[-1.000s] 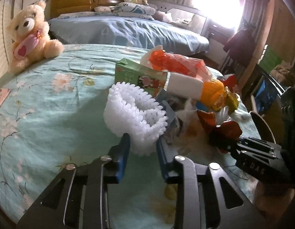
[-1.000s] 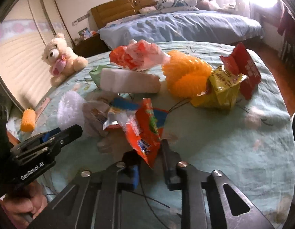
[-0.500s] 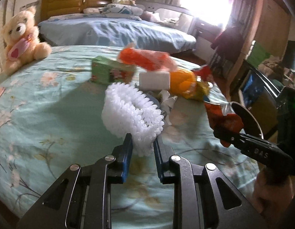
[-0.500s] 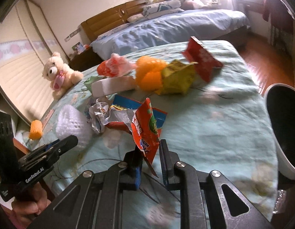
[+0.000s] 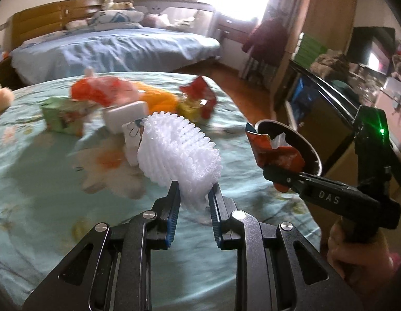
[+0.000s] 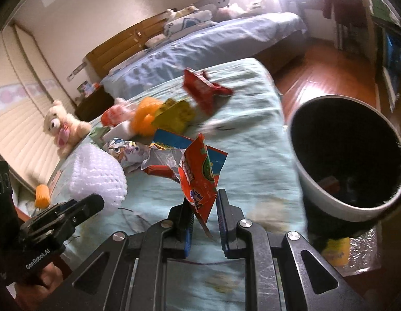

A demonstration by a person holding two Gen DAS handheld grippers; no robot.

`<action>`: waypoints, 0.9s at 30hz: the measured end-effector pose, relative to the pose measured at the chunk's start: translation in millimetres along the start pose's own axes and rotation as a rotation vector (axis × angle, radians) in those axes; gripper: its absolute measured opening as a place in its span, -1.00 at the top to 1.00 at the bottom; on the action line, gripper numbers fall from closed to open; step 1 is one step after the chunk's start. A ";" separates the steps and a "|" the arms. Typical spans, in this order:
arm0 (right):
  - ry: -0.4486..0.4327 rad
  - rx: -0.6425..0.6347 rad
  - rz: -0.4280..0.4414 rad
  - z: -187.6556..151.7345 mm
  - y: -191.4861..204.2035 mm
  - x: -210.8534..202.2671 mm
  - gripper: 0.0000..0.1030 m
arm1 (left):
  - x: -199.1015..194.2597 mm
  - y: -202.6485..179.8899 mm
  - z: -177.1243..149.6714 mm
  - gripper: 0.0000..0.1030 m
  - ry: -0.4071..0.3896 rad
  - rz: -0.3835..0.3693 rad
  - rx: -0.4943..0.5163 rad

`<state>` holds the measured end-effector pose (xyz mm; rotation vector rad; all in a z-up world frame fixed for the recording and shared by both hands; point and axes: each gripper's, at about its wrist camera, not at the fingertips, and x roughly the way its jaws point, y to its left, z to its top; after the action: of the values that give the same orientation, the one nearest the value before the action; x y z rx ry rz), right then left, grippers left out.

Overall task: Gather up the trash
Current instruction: 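Carry the foam sleeve with the left gripper while the right carries the wrapper to the bin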

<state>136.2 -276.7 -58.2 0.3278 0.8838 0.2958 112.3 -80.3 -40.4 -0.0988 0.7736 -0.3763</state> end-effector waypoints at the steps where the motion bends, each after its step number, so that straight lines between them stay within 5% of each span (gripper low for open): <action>1: -0.004 0.006 -0.005 0.3 -4.0 -2.1 0.67 | 3.1 -4.9 1.3 0.60 0.005 -0.009 0.010; 27: -0.084 0.171 -0.153 12.0 -108.7 -49.9 0.67 | 61.3 -97.5 26.2 0.60 0.077 -0.133 0.158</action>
<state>128.4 -396.7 -59.3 0.4261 0.8481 0.0645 141.8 -194.7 -40.6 0.0132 0.8123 -0.5688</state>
